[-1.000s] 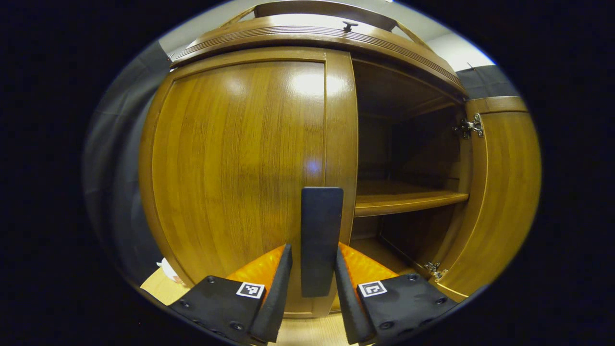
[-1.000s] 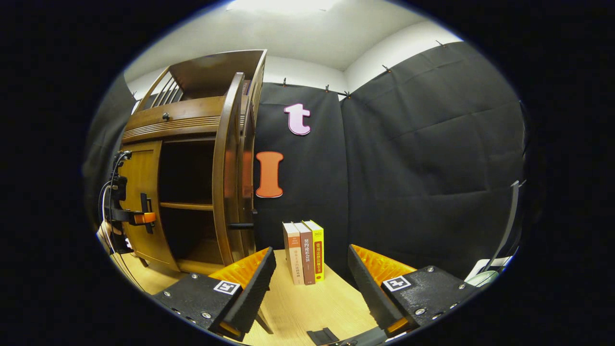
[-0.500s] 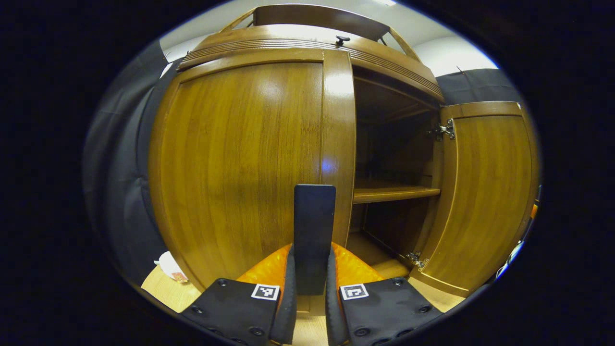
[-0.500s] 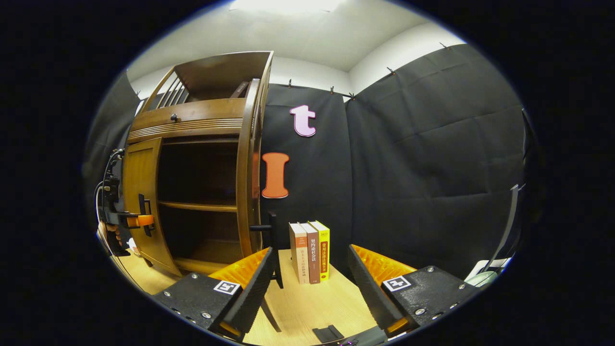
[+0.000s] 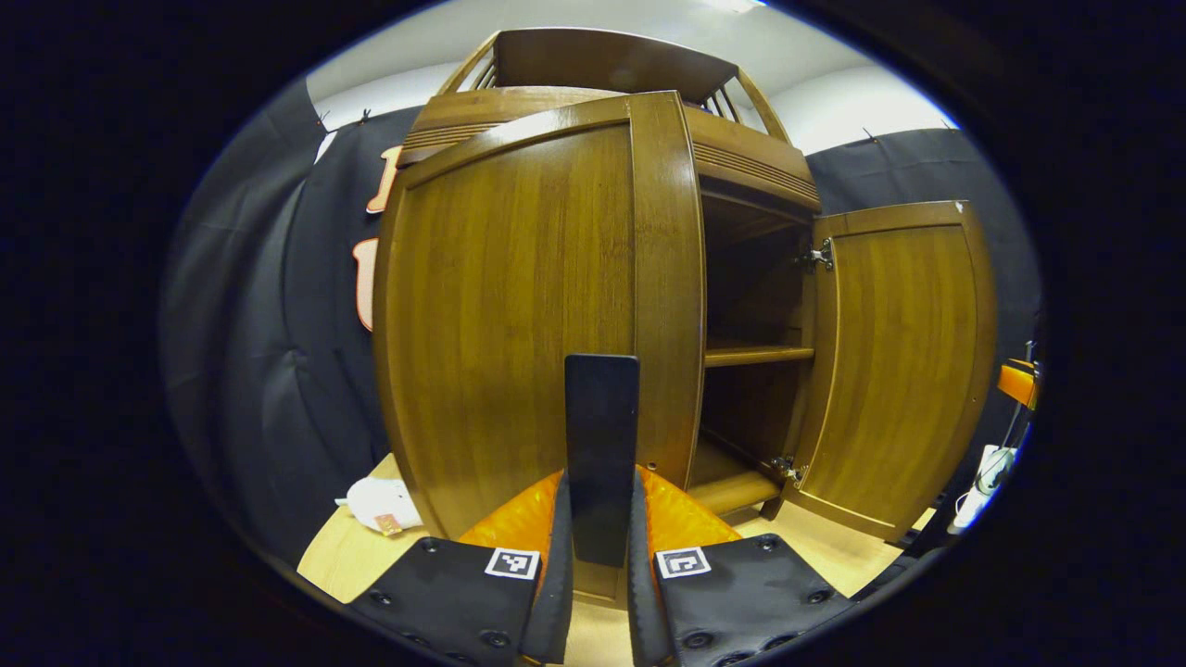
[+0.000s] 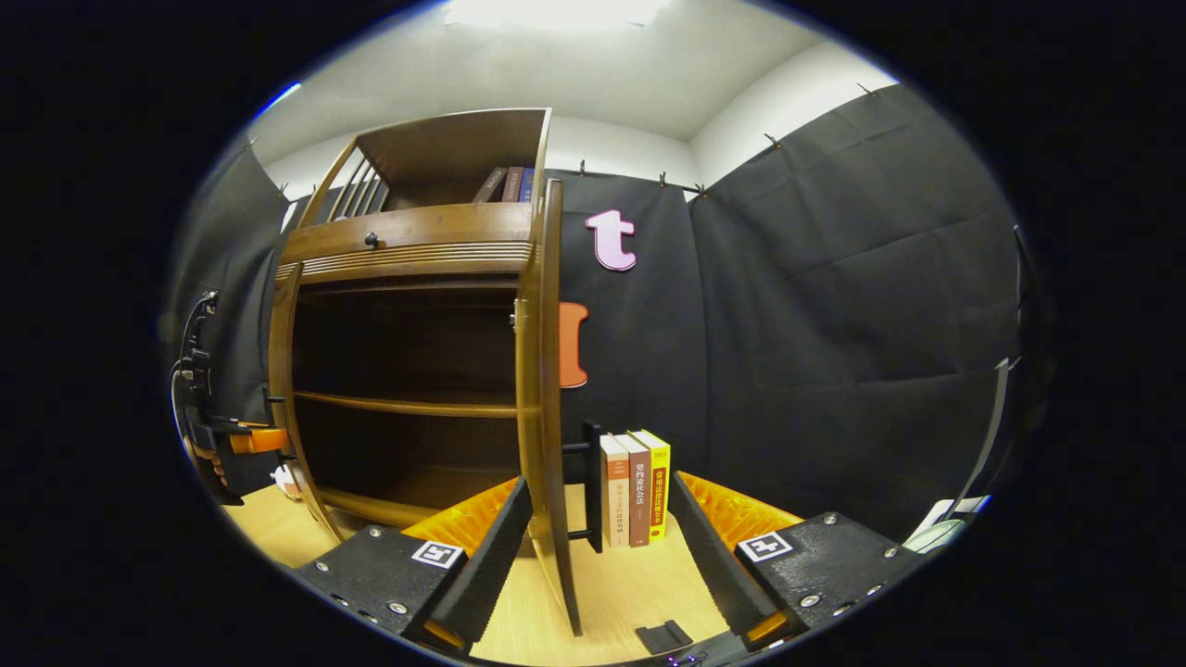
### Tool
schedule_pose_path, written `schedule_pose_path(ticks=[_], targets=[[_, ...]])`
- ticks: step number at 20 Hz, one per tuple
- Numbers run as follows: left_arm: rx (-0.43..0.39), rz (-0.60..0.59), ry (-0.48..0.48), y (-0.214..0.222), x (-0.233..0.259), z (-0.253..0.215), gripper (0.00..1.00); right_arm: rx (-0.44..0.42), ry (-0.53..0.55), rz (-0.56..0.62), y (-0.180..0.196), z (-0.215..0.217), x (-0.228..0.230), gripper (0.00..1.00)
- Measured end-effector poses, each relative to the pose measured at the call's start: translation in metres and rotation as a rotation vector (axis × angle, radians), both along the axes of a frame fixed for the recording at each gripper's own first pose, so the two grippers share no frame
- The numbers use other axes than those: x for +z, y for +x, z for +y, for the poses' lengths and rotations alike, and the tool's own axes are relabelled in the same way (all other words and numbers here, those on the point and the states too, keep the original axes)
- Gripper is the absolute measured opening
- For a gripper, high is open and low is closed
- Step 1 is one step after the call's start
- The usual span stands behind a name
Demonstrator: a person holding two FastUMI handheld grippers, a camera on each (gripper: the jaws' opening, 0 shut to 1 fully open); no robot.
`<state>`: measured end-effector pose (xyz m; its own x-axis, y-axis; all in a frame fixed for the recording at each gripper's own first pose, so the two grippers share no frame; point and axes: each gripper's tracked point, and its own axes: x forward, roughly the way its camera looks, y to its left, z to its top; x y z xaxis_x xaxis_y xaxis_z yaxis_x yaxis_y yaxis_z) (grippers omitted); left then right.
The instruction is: Open the right door of the double-door shoe cabinet with the right hand, and open the left door with the left hand.
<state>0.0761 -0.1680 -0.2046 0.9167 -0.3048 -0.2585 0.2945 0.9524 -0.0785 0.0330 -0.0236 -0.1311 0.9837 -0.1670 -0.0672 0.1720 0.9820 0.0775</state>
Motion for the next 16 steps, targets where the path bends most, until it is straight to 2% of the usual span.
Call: schedule_pose_path(ticks=[2, 5, 6, 9, 10, 11, 12, 14, 15, 16], targets=[[0.008, -0.003, 0.007, -0.012, 0.003, 0.013, 0.35, 0.014, -0.009, -0.006, -0.003, 0.007, 0.005, 0.93], [0.034, -0.01, 0.007, -0.026, 0.008, 0.033, 0.29, 0.035, -0.011, -0.011, -0.007, 0.021, 0.01, 0.93], [0.043, -0.01, 0.009, -0.029, 0.008, 0.039, 0.31, 0.042, -0.009, -0.012, -0.007, 0.025, 0.012, 0.92], [0.061, -0.003, 0.012, -0.037, 0.009, 0.054, 0.18, 0.058, -0.012, -0.018, -0.009, 0.035, 0.017, 0.93], [0.062, -0.006, 0.008, -0.04, 0.008, 0.059, 0.25, 0.061, -0.012, -0.018, -0.009, 0.037, 0.017, 0.92], [0.064, -0.004, 0.013, -0.042, 0.009, 0.063, 0.25, 0.064, -0.01, -0.017, -0.01, 0.041, 0.017, 0.92], [0.069, -0.006, 0.019, -0.044, 0.009, 0.07, 0.17, 0.068, -0.008, -0.015, -0.01, 0.043, 0.016, 0.92], [0.081, -0.007, 0.025, -0.05, 0.011, 0.08, 0.21, 0.076, -0.008, -0.013, -0.01, 0.05, 0.016, 0.92], [0.087, -0.007, 0.027, -0.051, 0.012, 0.087, 0.17, 0.081, -0.009, -0.013, -0.01, 0.053, 0.017, 0.92], [0.095, -0.008, 0.029, -0.053, 0.012, 0.093, 0.21, 0.086, -0.009, -0.014, -0.009, 0.056, 0.017, 0.92]])
